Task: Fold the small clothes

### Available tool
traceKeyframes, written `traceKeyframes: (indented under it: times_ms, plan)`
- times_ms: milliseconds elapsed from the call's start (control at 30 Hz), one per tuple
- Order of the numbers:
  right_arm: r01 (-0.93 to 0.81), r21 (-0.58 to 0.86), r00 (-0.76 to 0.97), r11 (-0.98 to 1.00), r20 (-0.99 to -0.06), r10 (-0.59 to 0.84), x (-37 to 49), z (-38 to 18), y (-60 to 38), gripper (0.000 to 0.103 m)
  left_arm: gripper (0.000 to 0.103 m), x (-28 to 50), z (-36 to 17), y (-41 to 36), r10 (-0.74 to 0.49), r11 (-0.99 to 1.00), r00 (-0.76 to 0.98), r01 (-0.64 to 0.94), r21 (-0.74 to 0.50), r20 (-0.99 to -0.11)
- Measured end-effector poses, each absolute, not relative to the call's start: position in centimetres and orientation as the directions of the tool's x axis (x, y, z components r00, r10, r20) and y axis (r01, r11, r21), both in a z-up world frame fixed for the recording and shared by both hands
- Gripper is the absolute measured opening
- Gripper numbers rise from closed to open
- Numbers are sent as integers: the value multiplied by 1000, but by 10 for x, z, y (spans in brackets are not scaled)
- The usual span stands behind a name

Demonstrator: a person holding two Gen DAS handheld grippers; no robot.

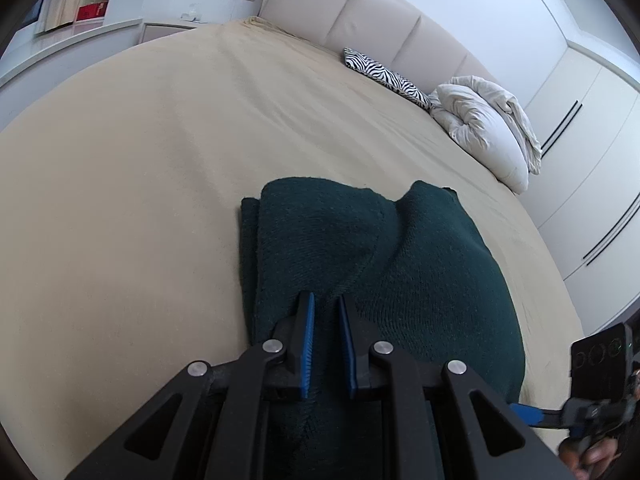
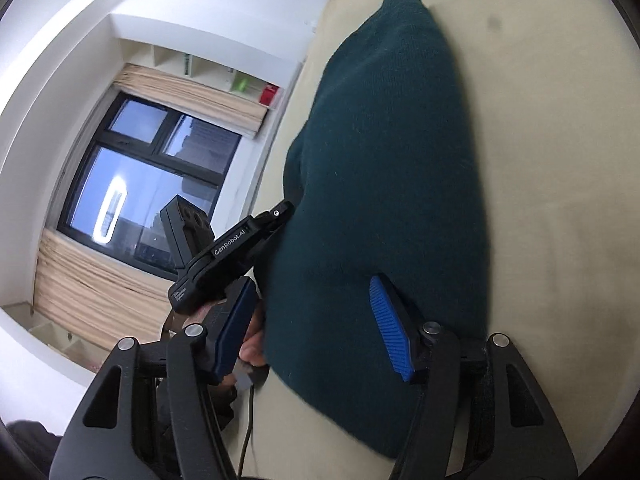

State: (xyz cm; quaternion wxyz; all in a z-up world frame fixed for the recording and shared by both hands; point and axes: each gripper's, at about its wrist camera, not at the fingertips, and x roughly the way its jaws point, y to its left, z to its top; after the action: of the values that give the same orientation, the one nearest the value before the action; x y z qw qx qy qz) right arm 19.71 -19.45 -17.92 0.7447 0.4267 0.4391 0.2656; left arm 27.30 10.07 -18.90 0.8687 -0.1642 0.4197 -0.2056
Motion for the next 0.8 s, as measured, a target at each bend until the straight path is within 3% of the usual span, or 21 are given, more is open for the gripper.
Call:
traceKeyframes:
  times_ms: [133, 267, 333, 533, 567, 600, 633, 700, 800]
  plan:
    - [-88, 873, 470, 480, -388, 793, 145, -145, -184, 61, 17, 271, -190, 103, -507, 853, 565, 224, -471, -651]
    - [-72, 832, 410, 550, -478, 777, 141, -178, -161, 62, 17, 272, -191, 105, -521, 844, 566, 228, -486, -639]
    - [-74, 849, 448, 523, -440, 778, 137, -185, -166, 51, 17, 273, -193, 110, -534, 833, 562, 226, -504, -631]
    - [-75, 806, 438, 587, -503, 745, 135, -143, -160, 56, 18, 266, -178, 135, -590, 767, 540, 143, -626, -600]
    - [-91, 801, 463, 592, -492, 737, 131, -130, -176, 57, 31, 258, -169, 143, -575, 771, 564, 132, -623, -593]
    - [-98, 792, 486, 602, -490, 724, 134, -122, -185, 64, 53, 253, -163, 148, -555, 782, 584, 125, -610, -593]
    - [-99, 786, 503, 610, -490, 712, 132, -119, -197, 74, 60, 247, -156, 155, -522, 801, 602, 102, -590, -604]
    - [-84, 766, 545, 638, -500, 673, 138, -111, -213, 81, 63, 245, -156, 165, -518, 797, 584, 64, -601, -625]
    - [21, 770, 542, 637, -545, 640, 151, -124, -243, 82, 63, 247, -165, 172, -553, 768, 520, 16, -640, -651]
